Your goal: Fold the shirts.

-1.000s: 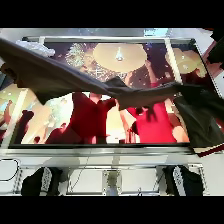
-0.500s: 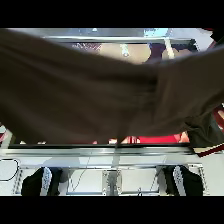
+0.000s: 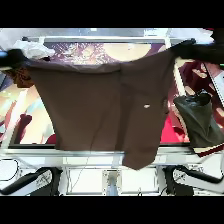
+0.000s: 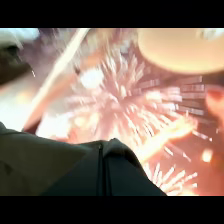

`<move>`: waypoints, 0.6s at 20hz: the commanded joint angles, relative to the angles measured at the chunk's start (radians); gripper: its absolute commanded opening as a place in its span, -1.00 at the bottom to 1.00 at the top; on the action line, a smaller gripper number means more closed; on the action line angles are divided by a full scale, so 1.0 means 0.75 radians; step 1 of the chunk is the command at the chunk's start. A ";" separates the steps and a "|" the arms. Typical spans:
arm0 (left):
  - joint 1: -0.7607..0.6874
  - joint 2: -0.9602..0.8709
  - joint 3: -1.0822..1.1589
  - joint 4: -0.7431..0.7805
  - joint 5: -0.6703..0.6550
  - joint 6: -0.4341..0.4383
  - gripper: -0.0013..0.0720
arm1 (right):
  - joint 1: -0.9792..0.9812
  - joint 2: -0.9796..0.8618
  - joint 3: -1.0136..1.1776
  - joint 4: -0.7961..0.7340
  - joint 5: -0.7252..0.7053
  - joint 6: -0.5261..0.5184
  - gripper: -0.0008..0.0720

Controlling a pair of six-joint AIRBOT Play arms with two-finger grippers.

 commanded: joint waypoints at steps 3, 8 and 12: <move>-0.185 -0.416 -0.012 0.577 0.215 -0.371 -0.94 | 0.184 -0.472 0.005 -0.311 -0.292 0.145 -0.92; -0.183 -0.561 -0.012 0.611 0.234 -0.373 -0.94 | 0.127 -0.578 0.005 -0.320 -0.343 0.144 -0.92; -0.183 -0.570 -0.013 0.626 0.176 -0.369 -0.94 | 0.095 -0.576 -0.002 -0.373 -0.169 0.144 -0.92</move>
